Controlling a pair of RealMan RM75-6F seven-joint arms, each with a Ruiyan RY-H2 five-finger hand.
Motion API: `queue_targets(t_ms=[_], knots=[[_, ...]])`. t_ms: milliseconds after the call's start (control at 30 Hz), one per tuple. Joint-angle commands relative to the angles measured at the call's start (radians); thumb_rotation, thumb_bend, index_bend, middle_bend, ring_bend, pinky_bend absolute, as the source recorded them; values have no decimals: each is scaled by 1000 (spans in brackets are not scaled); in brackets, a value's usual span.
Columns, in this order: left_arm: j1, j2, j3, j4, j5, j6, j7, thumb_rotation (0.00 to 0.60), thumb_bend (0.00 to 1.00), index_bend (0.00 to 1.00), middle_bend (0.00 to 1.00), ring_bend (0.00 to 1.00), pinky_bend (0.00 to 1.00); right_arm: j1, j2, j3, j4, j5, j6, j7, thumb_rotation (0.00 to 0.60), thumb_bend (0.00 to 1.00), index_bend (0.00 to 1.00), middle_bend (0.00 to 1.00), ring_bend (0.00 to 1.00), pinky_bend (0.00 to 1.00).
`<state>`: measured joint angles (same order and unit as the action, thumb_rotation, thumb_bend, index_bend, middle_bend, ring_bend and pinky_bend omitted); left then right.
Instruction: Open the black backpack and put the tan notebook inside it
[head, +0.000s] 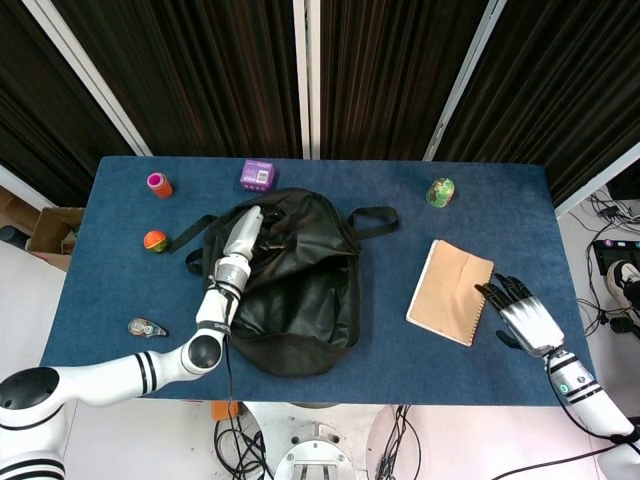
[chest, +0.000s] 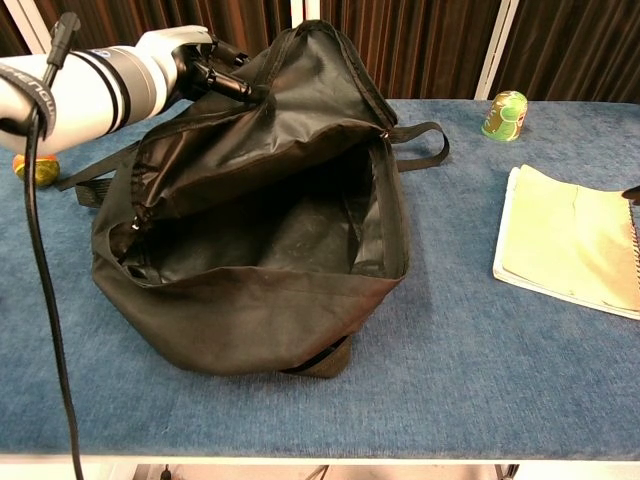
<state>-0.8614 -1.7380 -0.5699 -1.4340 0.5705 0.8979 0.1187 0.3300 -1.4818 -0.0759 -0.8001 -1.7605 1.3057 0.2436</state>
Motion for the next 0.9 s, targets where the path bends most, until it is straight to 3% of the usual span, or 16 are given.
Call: queue_targets(t_ms=[33, 433, 900], knots=[[-6, 3, 7, 0, -15, 1, -8, 600, 445, 615, 646, 548, 362, 25, -59, -4, 83, -6, -4, 35, 600, 176, 115, 178, 32, 156], [-19, 13, 36, -3, -40, 1, -30, 600, 447, 614, 640, 542, 361, 67, -168, -6, 251, 7, -6, 95, 600, 176, 115, 178, 32, 155], [-34, 24, 62, -15, -60, -1, -38, 600, 447, 612, 633, 531, 360, 103, -236, -22, 324, 9, -3, 121, 600, 176, 115, 194, 32, 155]])
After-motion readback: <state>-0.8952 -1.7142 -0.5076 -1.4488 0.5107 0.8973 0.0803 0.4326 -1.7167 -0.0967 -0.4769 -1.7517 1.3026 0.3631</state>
